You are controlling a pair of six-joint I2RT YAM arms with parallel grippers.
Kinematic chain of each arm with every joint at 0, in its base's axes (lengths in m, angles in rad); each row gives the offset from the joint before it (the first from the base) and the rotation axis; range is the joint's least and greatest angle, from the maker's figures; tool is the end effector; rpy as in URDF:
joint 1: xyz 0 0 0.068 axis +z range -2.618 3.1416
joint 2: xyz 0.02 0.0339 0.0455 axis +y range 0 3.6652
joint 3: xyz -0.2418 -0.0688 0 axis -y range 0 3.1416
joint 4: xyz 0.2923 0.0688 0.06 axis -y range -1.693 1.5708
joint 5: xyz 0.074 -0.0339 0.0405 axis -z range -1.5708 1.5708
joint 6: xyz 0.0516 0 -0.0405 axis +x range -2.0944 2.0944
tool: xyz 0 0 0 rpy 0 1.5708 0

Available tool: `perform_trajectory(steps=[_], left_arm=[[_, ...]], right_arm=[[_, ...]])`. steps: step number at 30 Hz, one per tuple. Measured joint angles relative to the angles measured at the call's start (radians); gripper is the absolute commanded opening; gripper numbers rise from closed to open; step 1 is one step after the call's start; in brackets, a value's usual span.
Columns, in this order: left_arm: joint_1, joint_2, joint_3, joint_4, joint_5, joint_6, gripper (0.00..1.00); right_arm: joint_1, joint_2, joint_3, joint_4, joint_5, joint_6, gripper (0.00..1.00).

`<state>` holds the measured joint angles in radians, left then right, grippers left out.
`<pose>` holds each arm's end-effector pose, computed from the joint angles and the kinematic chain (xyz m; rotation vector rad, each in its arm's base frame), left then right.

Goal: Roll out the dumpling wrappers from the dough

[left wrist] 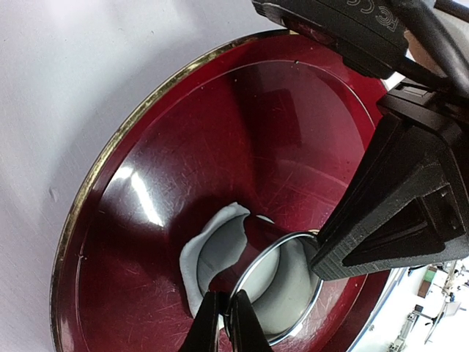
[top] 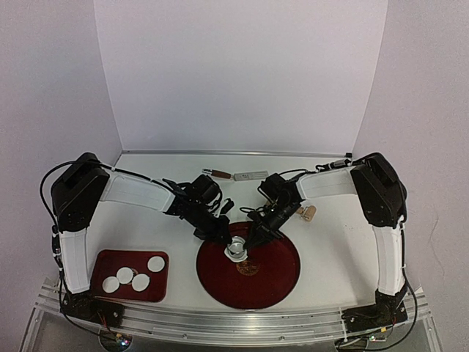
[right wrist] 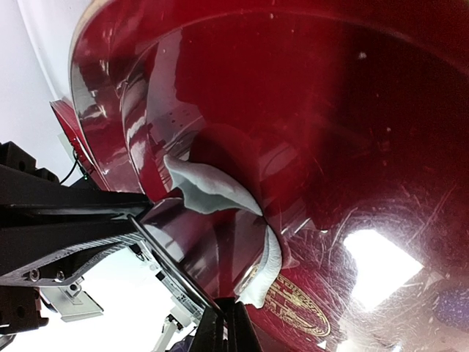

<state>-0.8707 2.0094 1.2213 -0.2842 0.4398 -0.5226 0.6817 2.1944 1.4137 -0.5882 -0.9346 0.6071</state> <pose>0.2596 -0.3423 0.0615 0.6606 2.8100 -0.9648 0.3094 0.3045 0.0442 0.2197 -2.4801 -1.1543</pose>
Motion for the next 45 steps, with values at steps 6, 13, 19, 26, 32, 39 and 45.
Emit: perform_trajectory(steps=[6,13,19,26,32,39,45], left_arm=[[-0.001,0.006,0.016,-0.011,-0.002,0.008,0.0],[-0.028,0.024,0.048,-0.001,-0.026,0.019,0.0],[-0.054,0.013,0.073,-0.019,-0.078,0.015,0.01],[-0.081,0.032,0.175,-0.149,-0.138,0.029,0.1],[-0.096,0.058,0.267,-0.281,-0.162,0.053,0.29],[-0.11,0.055,0.285,-0.333,-0.171,0.049,0.43],[-0.11,0.008,0.273,-0.351,-0.194,0.025,0.63]], right_arm=[[0.0,-0.023,-0.029,0.017,0.023,0.021,0.0],[0.002,-0.099,-0.091,0.029,0.105,0.079,0.0],[0.02,-0.128,-0.039,-0.056,0.203,0.075,0.0],[0.033,-0.131,0.009,-0.126,0.254,0.041,0.07],[0.033,-0.142,0.013,-0.156,0.294,0.02,0.16],[0.032,-0.162,0.014,-0.194,0.349,0.02,0.25],[0.032,-0.179,0.035,-0.222,0.369,0.014,0.31]])
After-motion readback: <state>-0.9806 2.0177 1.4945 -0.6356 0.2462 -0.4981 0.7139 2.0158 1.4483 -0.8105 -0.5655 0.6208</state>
